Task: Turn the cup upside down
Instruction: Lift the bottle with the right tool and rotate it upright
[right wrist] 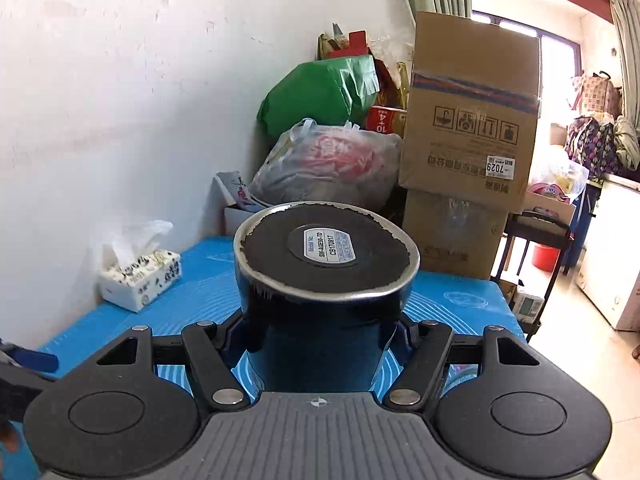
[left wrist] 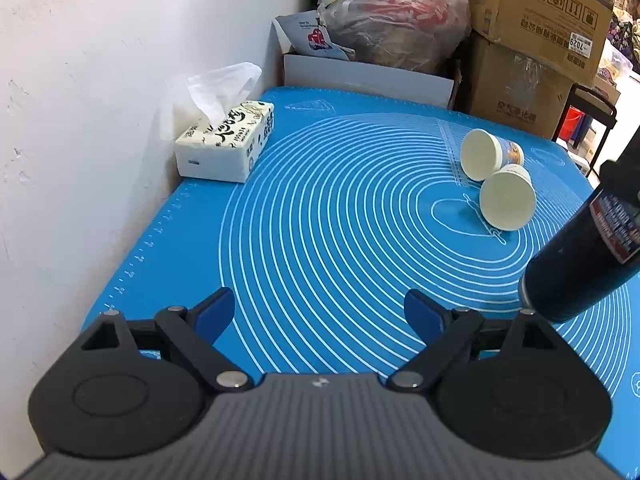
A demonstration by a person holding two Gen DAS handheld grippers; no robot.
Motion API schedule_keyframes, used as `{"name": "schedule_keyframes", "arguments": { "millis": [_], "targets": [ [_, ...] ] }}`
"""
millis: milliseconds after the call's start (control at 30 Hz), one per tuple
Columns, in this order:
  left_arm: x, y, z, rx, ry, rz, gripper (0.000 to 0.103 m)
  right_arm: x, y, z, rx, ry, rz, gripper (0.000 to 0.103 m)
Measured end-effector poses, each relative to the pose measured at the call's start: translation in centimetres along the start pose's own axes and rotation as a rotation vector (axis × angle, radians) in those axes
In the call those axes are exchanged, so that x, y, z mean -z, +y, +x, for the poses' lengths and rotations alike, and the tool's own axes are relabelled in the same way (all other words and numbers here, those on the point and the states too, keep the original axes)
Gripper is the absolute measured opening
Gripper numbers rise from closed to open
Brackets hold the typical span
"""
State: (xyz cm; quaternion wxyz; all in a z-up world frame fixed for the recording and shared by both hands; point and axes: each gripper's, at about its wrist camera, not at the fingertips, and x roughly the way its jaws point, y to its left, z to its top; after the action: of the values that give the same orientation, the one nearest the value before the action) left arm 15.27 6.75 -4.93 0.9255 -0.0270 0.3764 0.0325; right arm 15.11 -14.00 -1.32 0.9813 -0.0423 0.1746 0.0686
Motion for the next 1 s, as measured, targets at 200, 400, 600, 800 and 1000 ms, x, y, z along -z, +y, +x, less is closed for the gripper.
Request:
{"name": "schedule_keyframes", "arguments": {
  "millis": [200, 400, 600, 800, 1000],
  "targets": [
    [0.3, -0.3, -0.1, 0.002, 0.002, 0.015, 0.091, 1.7, 0.5, 0.8, 0.003, 0.042, -0.016, 0.066],
    [0.5, -0.7, 0.0, 0.004, 0.006, 0.024, 0.091, 1.5, 0.2, 1.0, -0.001, 0.061, -0.001, 0.066],
    [0.6, -1.0, 0.0, 0.003, 0.008, 0.033, 0.091, 1.3, -0.6, 1.4, -0.007, 0.079, 0.033, 0.066],
    [0.6, -1.2, 0.0, 0.002, 0.008, 0.036, 0.091, 1.2, -0.4, 1.5, -0.012, 0.084, 0.016, 0.066],
    [0.6, -1.2, 0.0, 0.002, 0.009, 0.035, 0.091, 1.3, 0.4, 1.5, -0.007, 0.080, -0.026, 0.067]
  ]
}}
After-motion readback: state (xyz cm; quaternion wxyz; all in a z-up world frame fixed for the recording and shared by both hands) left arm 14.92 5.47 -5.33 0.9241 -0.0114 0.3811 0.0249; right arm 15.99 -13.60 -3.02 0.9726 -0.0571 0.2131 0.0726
